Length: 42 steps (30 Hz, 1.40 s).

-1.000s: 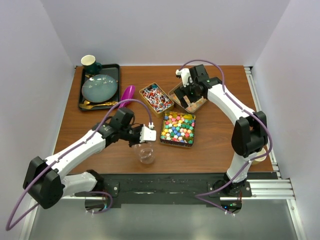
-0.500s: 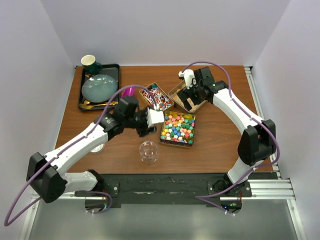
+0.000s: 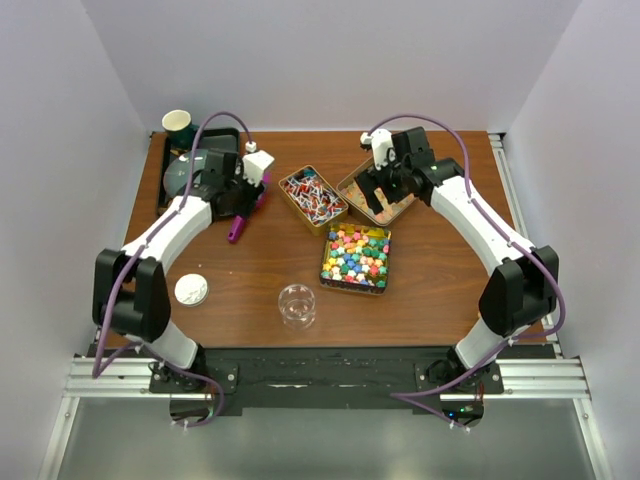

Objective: Pack the candies
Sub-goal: Move the spatula to the center of the board.

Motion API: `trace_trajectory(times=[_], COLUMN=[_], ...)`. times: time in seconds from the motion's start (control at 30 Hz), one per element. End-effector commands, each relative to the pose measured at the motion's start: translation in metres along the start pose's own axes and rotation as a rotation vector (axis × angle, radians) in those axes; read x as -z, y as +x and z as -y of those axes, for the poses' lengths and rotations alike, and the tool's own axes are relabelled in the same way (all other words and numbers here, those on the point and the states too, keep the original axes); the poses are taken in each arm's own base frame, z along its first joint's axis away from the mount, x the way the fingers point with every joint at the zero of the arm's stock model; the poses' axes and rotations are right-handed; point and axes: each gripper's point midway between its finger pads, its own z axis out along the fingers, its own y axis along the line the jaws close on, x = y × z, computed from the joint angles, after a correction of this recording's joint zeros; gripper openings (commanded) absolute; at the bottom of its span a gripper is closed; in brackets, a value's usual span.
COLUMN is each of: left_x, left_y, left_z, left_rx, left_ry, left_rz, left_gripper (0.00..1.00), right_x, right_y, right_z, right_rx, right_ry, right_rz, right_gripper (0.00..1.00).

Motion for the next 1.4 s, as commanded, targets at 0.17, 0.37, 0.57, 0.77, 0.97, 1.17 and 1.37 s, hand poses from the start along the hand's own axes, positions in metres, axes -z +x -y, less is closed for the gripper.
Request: trace_trajectory(times=[0.17, 0.37, 0.57, 0.77, 0.97, 1.17, 1.37], left_x=[-0.018, -0.032, -0.048, -0.055, -0.06, -0.05, -0.027], left_y=[0.018, 0.058, 0.086, 0.093, 0.095, 0.07, 0.047], left_z=[-0.064, -0.056, -0.043, -0.037, 0.003, 0.062, 0.057], left_rx=[0.183, 0.09, 0.089, 0.114, 0.036, -0.04, 0.0], left_ry=[-0.131, -0.11, -0.077, -0.071, 0.057, 0.258, 0.424], left_rz=[-0.047, -0.121, -0.191, -0.217, -0.206, -0.125, -0.156], left_gripper=[0.03, 0.0, 0.0, 0.01, 0.03, 0.07, 0.36], right_x=[0.009, 0.009, 0.012, 0.014, 0.011, 0.008, 0.01], right_y=[-0.028, -0.02, -0.012, -0.004, 0.0, 0.001, 0.004], right_z=[0.003, 0.006, 0.005, -0.002, -0.005, -0.006, -0.005], right_rx=[-0.01, -0.002, 0.008, 0.0, -0.004, -0.004, 0.006], right_ry=[0.02, 0.036, 0.046, 0.012, -0.003, -0.005, 0.003], right_rz=[0.085, 0.076, 0.063, 0.057, 0.048, 0.045, 0.04], right_gripper=[0.99, 0.99, 0.99, 0.99, 0.99, 0.99, 0.99])
